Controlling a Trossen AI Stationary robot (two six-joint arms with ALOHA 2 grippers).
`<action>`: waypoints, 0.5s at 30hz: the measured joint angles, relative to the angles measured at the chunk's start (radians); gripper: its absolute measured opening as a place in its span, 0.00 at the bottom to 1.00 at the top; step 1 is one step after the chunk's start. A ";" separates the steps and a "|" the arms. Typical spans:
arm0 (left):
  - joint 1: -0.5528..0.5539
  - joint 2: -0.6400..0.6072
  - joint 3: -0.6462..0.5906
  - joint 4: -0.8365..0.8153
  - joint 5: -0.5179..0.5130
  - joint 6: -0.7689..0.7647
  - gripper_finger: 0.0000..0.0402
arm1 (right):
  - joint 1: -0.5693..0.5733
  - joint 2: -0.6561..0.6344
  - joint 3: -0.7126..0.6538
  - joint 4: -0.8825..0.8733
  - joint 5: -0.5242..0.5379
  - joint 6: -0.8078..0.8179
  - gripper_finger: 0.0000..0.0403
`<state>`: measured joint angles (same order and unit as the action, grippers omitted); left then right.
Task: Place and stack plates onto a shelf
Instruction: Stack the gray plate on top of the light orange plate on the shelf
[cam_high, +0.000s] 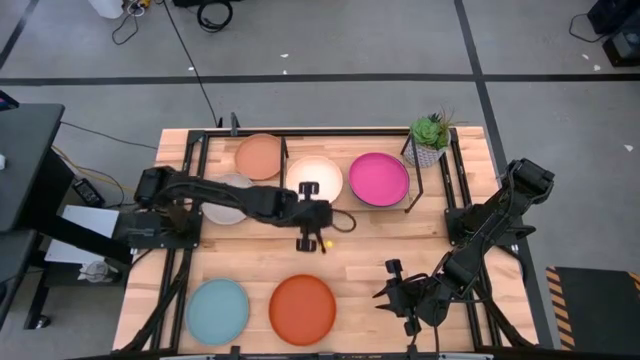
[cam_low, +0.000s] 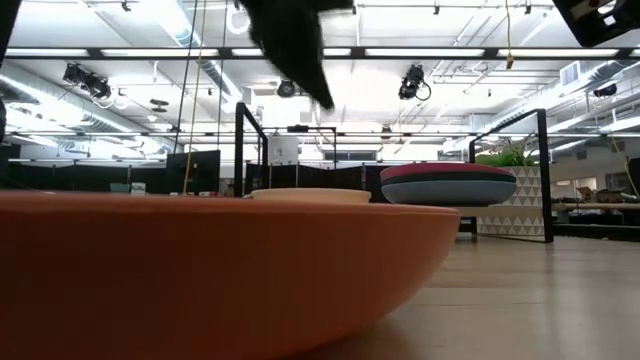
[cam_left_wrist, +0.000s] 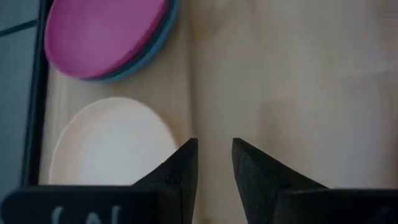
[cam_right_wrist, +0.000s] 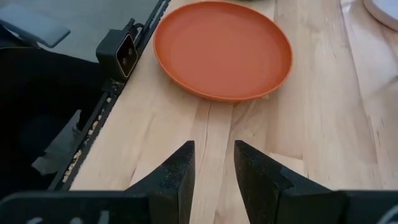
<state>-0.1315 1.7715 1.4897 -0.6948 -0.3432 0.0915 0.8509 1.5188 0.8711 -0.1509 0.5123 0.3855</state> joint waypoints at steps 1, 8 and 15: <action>-0.018 -0.011 0.029 -0.029 0.000 -0.017 0.27 | 0.000 0.000 0.000 0.000 0.000 -0.002 0.29; -0.141 -0.085 0.107 -0.289 -0.003 -0.243 0.27 | -0.001 0.000 0.000 0.002 0.011 -0.055 0.29; -0.280 -0.095 0.043 -0.531 -0.040 -0.501 0.27 | -0.016 0.000 0.000 0.014 0.045 -0.116 0.29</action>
<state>-0.4116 1.6765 1.5323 -1.2259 -0.3828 -0.4095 0.8352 1.5188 0.8711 -0.1366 0.5575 0.2697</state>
